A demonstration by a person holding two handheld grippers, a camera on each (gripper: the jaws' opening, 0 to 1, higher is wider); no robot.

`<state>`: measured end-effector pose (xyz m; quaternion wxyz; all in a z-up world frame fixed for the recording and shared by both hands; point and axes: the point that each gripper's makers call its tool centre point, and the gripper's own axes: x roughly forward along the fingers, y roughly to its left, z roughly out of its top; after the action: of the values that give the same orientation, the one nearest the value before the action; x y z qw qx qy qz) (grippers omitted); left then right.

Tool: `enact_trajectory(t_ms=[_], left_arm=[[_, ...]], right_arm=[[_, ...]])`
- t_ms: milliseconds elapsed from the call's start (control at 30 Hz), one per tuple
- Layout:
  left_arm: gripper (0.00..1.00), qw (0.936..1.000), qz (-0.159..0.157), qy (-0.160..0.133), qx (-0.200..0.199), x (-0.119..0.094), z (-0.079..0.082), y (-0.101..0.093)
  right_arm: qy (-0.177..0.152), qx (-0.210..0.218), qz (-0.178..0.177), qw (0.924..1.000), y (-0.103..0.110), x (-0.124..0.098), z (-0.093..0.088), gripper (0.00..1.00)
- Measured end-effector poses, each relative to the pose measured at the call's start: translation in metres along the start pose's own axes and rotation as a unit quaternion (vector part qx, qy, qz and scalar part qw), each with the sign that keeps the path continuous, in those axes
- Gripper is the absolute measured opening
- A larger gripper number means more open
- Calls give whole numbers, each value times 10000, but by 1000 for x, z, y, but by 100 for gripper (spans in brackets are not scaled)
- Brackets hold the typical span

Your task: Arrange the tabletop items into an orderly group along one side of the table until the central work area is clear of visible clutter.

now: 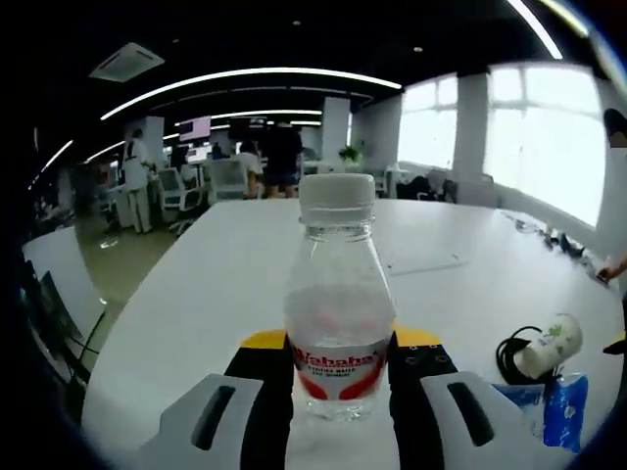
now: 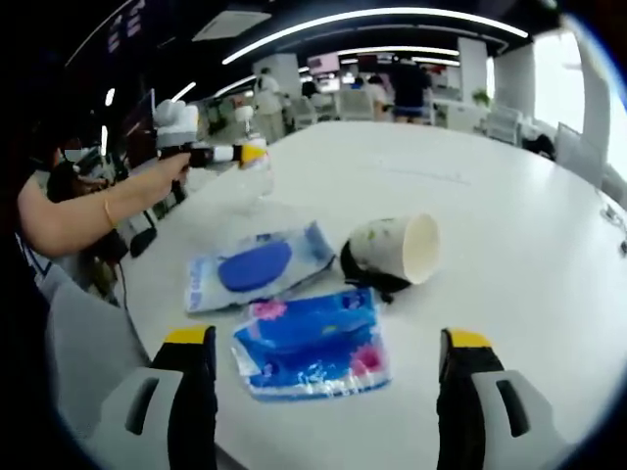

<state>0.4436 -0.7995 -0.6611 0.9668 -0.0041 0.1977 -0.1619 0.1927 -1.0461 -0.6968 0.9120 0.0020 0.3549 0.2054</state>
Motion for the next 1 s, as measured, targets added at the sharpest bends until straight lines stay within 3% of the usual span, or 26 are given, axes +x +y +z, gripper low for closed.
enact_trajectory(t_ms=[67,167,467,567,1000], left_arm=[[35,9994,131,-80,-300,2,-2,7],[35,9989,278,-74,-360,5,-5,15],[35,9969,703,-178,-307,16,-5,35],[35,9959,868,-224,-86,18,-2,37],[36,9939,1015,-403,119,23,-6,43]], right_arm=[[3,6,1,10000,-1,2,0,92],[42,-22,-8,10000,-2,6,-2,92],[84,-30,-3,10000,-4,17,-2,91],[125,-20,4,9999,-6,20,-4,90],[44,-45,-16,10000,-10,26,4,87]])
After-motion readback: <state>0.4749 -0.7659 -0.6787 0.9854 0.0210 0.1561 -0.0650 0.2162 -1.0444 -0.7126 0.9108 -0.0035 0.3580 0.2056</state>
